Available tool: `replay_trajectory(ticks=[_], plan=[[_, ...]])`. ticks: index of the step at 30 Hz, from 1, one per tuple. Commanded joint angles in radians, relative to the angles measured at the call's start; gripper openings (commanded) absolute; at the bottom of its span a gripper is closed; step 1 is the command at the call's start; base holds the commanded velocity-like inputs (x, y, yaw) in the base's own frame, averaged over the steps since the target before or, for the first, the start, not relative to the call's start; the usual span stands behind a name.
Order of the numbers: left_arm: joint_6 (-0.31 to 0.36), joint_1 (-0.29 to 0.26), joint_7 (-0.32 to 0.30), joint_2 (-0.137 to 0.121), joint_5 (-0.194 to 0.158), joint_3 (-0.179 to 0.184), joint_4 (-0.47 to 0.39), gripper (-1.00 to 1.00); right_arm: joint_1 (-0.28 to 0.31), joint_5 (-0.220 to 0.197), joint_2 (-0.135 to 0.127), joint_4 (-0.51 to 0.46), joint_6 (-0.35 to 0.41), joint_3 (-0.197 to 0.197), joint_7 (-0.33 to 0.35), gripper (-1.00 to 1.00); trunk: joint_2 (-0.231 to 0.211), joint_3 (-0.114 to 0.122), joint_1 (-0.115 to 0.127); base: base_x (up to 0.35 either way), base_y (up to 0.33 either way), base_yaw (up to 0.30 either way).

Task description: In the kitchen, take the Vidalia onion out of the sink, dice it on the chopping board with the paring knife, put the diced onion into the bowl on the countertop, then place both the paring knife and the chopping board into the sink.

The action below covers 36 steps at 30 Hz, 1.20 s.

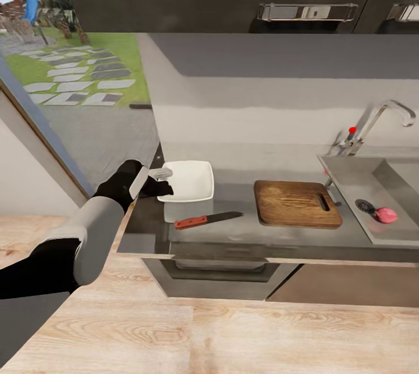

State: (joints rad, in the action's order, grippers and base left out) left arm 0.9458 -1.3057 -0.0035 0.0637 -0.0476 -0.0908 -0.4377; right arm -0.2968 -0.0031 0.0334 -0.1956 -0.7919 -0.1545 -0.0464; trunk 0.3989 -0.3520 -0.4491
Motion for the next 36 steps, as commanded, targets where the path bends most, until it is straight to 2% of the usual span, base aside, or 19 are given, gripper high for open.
replay_trajectory(ticks=[1, 23, 29, 30, 36], plan=[[0.004, 0.000, 0.001, 0.001, 0.025, -0.005, 0.011, -1.00, -0.001, 0.000, 0.000, -0.002, 0.000, 0.001, -0.004, 1.00, 0.001, -0.002, -0.001, 0.009, 0.000, 0.000], [0.004, 0.019, -0.001, 0.004, 0.023, -0.005, 0.025, -1.00, -0.001, 0.000, 0.000, -0.002, 0.000, 0.001, -0.004, 1.00, 0.001, -0.005, -0.001, 0.000, 0.000, 0.000], [0.004, 0.019, -0.001, 0.006, 0.024, -0.006, -0.006, -1.00, -0.001, 0.000, 0.000, -0.002, 0.000, 0.001, -0.004, 1.00, 0.001, -0.005, -0.001, 0.000, 0.000, 0.000], [0.004, 0.019, 0.000, 0.006, 0.024, -0.005, -0.014, 1.00, -0.001, 0.000, 0.000, -0.002, -0.001, 0.001, -0.004, 1.00, 0.001, -0.005, -0.001, 0.000, 0.000, 0.000], [0.005, 0.019, 0.000, 0.007, 0.025, -0.006, -0.028, 1.00, -0.001, 0.000, 0.000, -0.002, -0.001, 0.001, -0.003, 1.00, 0.001, -0.005, -0.001, 0.000, 0.000, 0.000]])
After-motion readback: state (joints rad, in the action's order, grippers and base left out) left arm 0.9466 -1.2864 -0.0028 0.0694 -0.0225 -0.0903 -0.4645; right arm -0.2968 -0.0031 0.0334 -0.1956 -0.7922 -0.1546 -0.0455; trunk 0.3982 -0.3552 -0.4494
